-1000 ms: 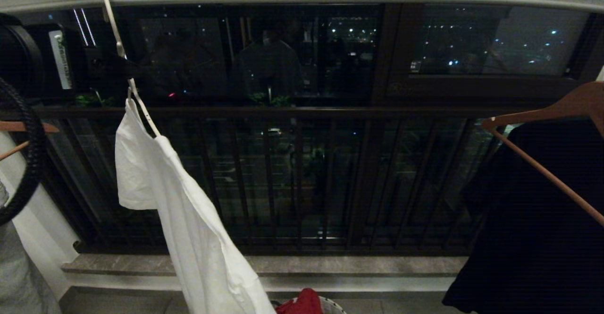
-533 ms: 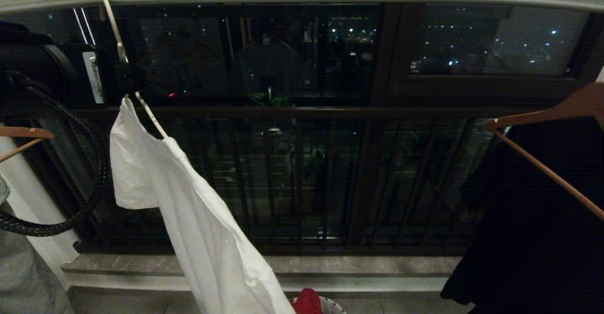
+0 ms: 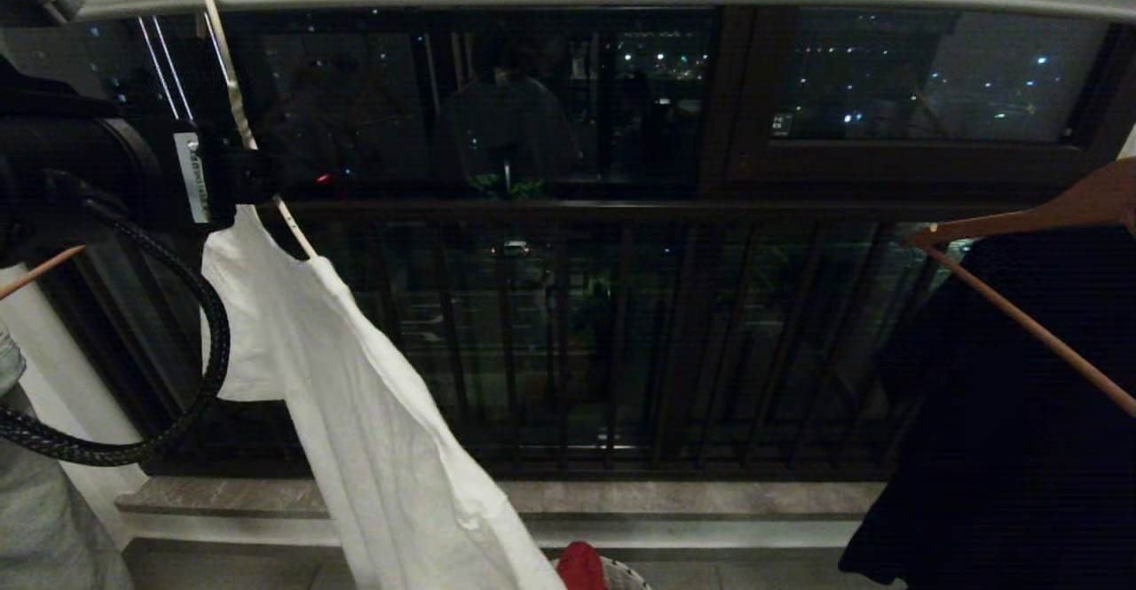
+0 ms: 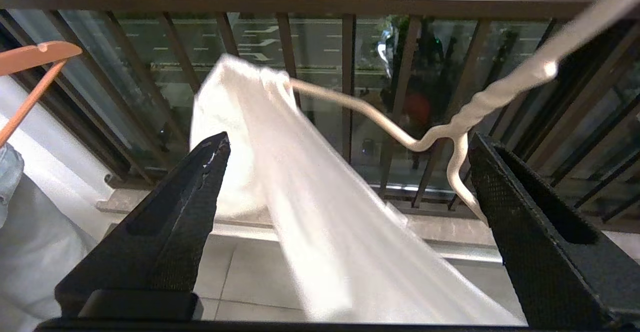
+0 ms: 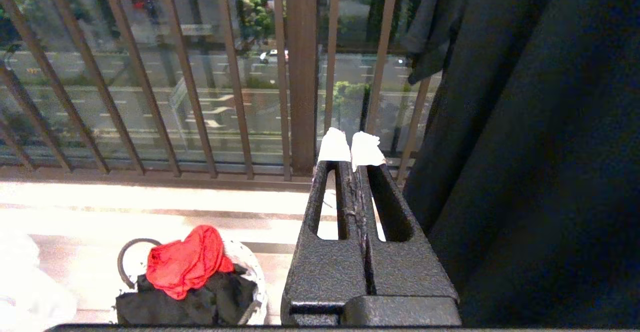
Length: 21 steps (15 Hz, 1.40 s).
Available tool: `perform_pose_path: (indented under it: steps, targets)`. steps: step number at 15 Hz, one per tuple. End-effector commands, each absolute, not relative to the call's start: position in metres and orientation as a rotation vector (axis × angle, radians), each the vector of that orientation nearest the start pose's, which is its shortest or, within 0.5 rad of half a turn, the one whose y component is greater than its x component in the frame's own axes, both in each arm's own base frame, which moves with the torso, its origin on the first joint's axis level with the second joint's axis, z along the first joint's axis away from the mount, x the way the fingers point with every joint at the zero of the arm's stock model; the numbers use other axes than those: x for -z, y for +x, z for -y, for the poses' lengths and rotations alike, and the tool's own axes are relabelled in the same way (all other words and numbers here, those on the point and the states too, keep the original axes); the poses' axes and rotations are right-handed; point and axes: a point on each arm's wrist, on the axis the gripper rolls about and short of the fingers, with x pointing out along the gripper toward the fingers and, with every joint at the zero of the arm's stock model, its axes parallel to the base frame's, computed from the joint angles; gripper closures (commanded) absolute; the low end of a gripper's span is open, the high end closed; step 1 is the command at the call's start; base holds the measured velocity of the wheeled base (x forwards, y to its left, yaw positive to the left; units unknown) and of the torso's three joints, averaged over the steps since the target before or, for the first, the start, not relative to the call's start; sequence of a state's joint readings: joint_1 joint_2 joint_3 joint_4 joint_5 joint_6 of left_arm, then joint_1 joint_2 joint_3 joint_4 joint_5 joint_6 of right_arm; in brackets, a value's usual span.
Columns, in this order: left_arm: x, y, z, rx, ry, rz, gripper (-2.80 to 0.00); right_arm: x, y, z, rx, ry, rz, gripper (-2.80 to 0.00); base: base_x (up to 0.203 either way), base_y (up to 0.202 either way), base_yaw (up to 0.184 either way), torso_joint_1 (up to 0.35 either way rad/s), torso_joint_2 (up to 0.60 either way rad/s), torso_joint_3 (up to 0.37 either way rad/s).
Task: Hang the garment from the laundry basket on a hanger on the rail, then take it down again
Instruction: Take the clothes off the clothes rack
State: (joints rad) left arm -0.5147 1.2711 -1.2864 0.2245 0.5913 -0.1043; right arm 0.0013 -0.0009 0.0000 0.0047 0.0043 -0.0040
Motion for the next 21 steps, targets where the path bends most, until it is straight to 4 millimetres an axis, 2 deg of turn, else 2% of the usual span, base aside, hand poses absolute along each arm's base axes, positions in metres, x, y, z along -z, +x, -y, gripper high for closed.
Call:
perform_pose_path:
  steps: [1, 4, 5, 6, 12, 21]
  targets:
    - [-0.342, 0.165, 0.08, -0.088, 0.011, -0.183, -2.8, -0.075, -0.023, 0.0, -0.006, -0.005, -0.006, 0.0, 0.0, 0.0, 0.0, 0.0, 0.0, 0.0]
    - [-0.339, 0.169, 0.082, -0.096, 0.019, -0.195, -2.8, -0.075, -0.023, 0.0, -0.006, -0.005, -0.006, 0.0, 0.0, 0.0, 0.0, 0.0, 0.0, 0.0]
    - [-0.337, 0.17, 0.082, -0.096, 0.023, -0.201, -1.33, -0.075, -0.023, 0.0, -0.006, -0.005, -0.006, 0.0, 0.0, 0.0, 0.0, 0.0, 0.0, 0.0]
    - [-0.337, 0.169, 0.082, -0.096, 0.024, -0.2, 0.0, -0.075, -0.023, 0.0, -0.006, -0.005, -0.007, 0.0, 0.0, 0.0, 0.0, 0.0, 0.0, 0.0]
    - [-0.339, 0.167, 0.08, -0.099, 0.021, -0.194, 0.0, -0.075, -0.023, 0.0, -0.006, -0.005, -0.007, 0.0, 0.0, 0.0, 0.0, 0.0, 0.0, 0.0]
    - [-0.344, 0.141, 0.065, -0.095, 0.027, -0.149, 0.0, -0.075, -0.023, 0.0, -0.006, -0.005, -0.007, 0.0, 0.0, 0.0, 0.0, 0.0, 0.0, 0.0]
